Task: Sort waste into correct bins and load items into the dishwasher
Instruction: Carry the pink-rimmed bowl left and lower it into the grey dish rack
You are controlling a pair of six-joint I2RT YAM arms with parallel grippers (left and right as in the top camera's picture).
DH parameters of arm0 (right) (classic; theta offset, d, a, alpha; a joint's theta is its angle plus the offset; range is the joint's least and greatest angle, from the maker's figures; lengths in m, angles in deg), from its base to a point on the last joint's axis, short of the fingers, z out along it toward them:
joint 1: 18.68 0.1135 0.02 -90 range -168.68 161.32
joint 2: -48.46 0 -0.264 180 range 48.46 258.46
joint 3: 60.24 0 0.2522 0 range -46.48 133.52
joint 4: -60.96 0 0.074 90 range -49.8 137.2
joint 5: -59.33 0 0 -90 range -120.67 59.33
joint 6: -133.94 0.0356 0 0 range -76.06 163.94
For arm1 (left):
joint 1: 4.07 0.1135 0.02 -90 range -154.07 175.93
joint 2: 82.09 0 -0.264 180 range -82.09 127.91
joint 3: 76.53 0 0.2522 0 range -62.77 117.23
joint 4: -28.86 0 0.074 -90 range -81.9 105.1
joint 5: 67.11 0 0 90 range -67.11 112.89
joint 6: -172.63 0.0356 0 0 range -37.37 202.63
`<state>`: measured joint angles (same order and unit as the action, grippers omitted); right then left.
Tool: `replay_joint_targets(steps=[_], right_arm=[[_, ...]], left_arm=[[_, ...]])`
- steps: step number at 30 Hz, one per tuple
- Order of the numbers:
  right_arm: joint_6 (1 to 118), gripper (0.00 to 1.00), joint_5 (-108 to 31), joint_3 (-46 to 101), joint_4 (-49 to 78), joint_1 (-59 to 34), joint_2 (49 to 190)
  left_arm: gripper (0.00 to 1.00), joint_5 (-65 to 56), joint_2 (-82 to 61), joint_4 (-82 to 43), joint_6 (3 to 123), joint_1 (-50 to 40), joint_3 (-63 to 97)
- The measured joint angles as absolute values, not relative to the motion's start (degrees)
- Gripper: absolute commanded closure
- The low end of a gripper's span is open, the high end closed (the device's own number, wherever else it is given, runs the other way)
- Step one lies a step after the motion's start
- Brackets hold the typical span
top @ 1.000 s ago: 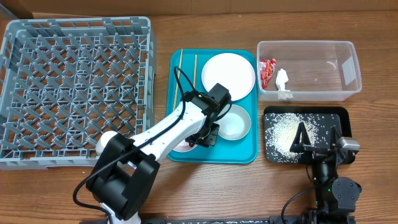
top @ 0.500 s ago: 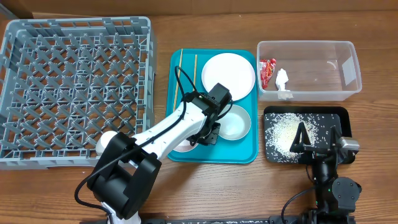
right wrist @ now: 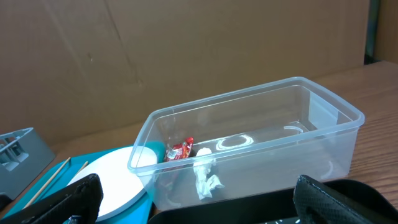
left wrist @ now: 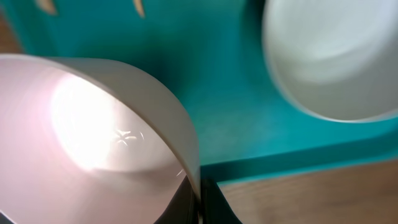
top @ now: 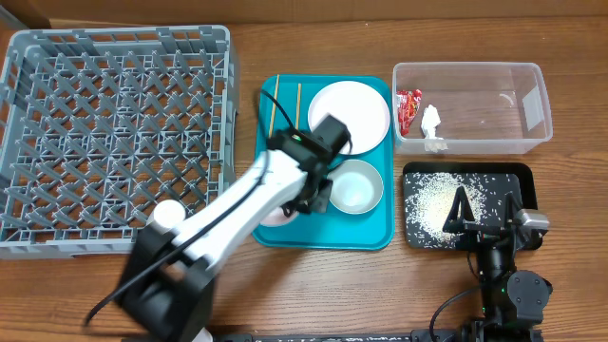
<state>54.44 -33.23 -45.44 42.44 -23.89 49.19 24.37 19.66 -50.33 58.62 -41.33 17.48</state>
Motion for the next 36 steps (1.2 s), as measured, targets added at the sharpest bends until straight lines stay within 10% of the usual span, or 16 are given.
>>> replay_joint_targets(steps=[6,21,36], right_arm=[[54.4,0.0,-33.2,-45.4,42.4,-23.9,49.2],[54.4,0.0,-33.2,-45.4,42.4,-23.9,49.2],[54.4,0.0,-33.2,-45.4,42.4,-23.9,49.2]], left_arm=[[0.96,20.3,1.9,-51.3,59.2,-30.5,24.2],[0.96,-28.4,-6.4,-50.9,75.3,37.8,17.6],[0.96,-50.7,7.8,-36.0,86.7,55.2,9.8]])
